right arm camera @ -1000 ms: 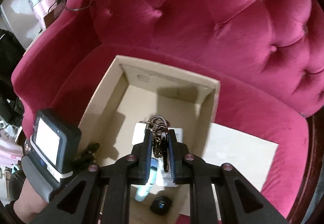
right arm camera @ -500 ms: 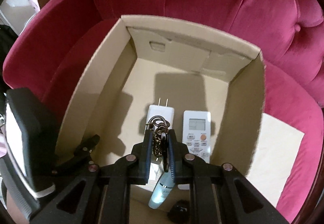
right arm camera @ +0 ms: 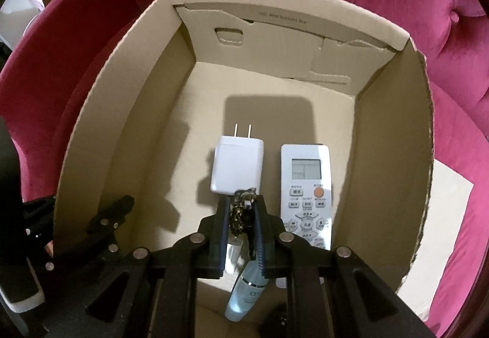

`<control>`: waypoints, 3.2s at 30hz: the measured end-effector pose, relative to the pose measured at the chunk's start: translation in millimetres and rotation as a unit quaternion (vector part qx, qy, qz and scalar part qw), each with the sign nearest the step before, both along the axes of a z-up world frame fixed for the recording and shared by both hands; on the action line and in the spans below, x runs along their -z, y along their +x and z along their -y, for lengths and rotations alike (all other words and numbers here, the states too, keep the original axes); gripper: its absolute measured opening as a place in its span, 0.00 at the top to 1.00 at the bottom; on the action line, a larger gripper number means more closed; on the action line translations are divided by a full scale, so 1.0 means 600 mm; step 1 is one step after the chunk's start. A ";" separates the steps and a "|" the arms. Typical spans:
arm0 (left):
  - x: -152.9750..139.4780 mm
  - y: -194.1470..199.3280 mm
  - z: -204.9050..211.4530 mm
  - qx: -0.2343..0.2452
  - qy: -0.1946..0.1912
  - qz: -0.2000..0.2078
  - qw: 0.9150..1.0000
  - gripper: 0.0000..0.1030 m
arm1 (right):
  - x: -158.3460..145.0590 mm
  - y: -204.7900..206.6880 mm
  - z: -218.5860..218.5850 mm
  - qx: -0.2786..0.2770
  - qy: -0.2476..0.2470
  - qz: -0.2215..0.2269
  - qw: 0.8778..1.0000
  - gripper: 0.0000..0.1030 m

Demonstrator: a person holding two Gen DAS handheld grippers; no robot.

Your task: Organize rigid objects

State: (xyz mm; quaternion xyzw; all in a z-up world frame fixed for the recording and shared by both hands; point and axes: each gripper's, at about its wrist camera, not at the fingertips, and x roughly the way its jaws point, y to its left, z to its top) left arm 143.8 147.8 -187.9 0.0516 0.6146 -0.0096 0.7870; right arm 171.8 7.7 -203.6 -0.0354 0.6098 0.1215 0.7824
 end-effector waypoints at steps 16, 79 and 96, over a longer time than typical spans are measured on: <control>0.001 -0.001 -0.006 -0.001 -0.001 0.000 1.000 0.90 | -0.010 -0.004 0.001 0.006 0.002 0.008 1.000 0.75; -0.100 -0.047 0.081 0.014 0.037 0.050 0.998 0.00 | -0.186 -0.179 0.237 0.159 -0.009 0.089 0.983 0.00; -0.230 -0.168 0.160 0.028 0.026 0.097 0.995 0.00 | -0.263 -0.284 0.295 0.178 -0.016 0.150 0.972 0.00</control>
